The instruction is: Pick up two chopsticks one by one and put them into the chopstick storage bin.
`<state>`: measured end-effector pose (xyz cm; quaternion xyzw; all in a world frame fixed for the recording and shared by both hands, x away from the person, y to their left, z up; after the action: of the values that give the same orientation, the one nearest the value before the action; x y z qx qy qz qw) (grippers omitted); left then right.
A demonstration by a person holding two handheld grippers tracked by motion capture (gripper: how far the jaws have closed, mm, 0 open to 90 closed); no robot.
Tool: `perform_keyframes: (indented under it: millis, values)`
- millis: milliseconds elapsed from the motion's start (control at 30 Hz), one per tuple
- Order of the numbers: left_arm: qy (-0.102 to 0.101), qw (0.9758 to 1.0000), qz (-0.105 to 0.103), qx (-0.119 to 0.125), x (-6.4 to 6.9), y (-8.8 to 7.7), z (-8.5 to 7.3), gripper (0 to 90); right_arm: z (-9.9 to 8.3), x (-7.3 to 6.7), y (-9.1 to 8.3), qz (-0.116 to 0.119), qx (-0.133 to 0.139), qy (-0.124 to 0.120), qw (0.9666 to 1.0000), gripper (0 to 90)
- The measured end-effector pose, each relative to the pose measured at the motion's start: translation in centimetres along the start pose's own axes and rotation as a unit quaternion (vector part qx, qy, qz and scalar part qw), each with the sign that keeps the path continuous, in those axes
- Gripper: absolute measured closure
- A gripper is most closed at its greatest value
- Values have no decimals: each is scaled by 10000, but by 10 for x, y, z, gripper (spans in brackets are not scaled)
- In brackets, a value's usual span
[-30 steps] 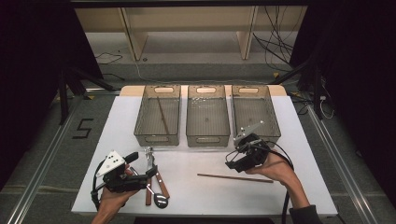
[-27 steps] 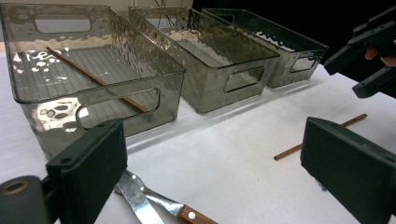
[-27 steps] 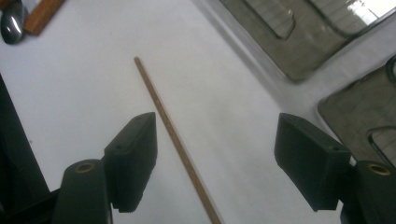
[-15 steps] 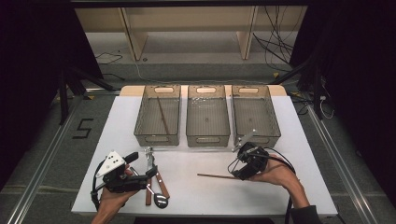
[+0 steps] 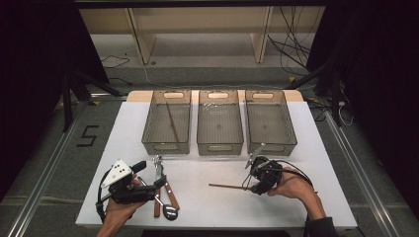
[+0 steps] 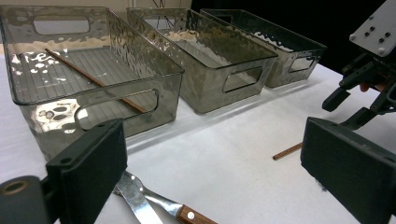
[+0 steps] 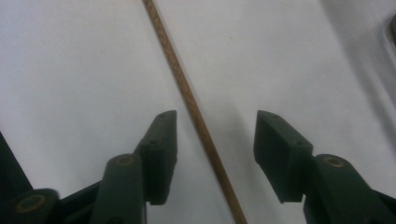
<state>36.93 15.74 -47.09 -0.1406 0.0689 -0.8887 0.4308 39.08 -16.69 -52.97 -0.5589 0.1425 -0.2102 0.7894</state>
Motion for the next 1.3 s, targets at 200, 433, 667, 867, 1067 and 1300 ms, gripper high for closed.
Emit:
perform_keyframes:
  millis: [200, 433, 667, 867, 1067, 1300]
  values:
    - [3, 10000, -2, -5, 0, 0, 0, 63, -4, -3, 6, 23, -235, -172, 9996, 601]
    - [-4, 10000, -2, 2, 1, 0, 0, 63, -5, -4, 9, -9, -390, -290, 9988, 679]
    - [8, 10000, -16, -7, 1, 1, 0, 63, -6, -3, 12, -87, -580, -397, 9975, 741]
    - [40, 10000, -23, -31, 1, 1, -1, 63, -4, -5, 14, -76, -682, -505, 9964, 770]
    - [30, 10000, -26, -25, 1, 0, -1, 63, -4, -7, 14, -37, -749, -606, 9953, 826]
    - [32, 10000, -27, -29, 1, 1, -1, 63, -4, -9, 14, -48, -781, -708, 9944, 845]
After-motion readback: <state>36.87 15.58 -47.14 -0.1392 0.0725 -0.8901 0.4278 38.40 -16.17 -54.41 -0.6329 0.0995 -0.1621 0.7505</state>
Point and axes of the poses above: each handheld gripper's, and its own axes: y roughly forward along the jaws, z roughly out of its top, x roughly to its right, the point moved 9 cm from there along y, roughly forward along the jaws, and after that the axes turned 5 degrees about x, right-handed, at the moved point
